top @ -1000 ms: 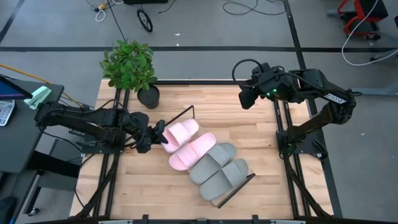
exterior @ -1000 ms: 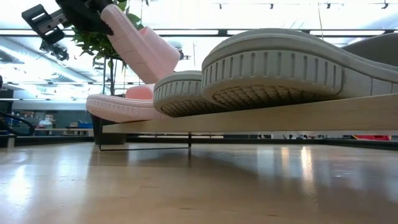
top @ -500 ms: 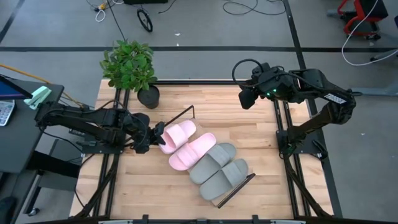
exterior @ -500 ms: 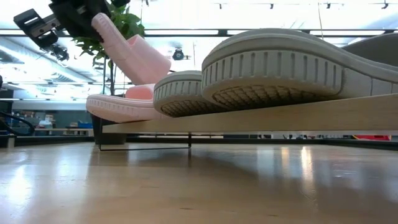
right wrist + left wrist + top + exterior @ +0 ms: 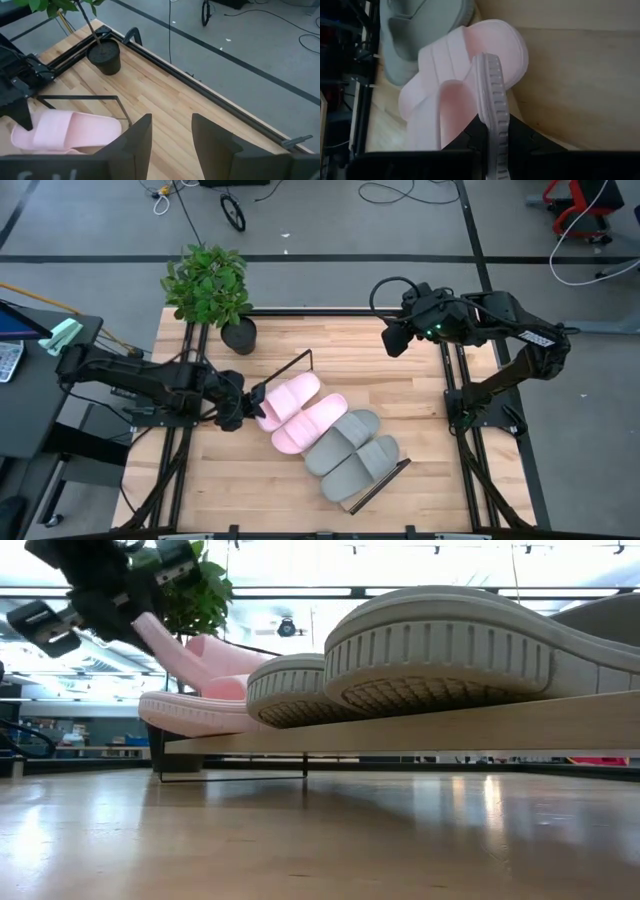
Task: Pick and place slides into the shelf
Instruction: Put the pink slide on the shelf
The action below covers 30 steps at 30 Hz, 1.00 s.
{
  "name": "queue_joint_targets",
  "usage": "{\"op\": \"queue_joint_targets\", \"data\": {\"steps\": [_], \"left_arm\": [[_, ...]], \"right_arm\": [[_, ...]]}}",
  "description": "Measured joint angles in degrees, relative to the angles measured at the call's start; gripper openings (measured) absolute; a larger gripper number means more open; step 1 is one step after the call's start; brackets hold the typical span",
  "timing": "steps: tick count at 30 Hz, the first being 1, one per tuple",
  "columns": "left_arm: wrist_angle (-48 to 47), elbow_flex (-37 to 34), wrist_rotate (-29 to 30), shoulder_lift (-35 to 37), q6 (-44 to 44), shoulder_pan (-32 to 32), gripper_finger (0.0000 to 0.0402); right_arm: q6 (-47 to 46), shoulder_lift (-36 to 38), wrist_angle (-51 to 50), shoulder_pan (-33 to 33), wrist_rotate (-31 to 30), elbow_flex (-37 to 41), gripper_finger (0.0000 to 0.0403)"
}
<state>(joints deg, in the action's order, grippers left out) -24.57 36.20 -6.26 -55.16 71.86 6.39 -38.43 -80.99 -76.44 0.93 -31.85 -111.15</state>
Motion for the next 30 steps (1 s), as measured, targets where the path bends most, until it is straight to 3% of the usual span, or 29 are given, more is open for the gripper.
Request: {"op": "queue_joint_targets", "data": {"steps": [23,30], "left_arm": [[-0.17,-2.9,0.13,-1.55,-3.72,-0.11,0.0046],[-0.25,-2.88,-0.12,-3.51,-5.71,-0.13,0.0068]], "right_arm": [[0.02,0.0,-0.02,0.01,0.03,0.0,0.0143],[0.02,0.0,-0.02,0.0,0.28,0.0,0.0142]]}}
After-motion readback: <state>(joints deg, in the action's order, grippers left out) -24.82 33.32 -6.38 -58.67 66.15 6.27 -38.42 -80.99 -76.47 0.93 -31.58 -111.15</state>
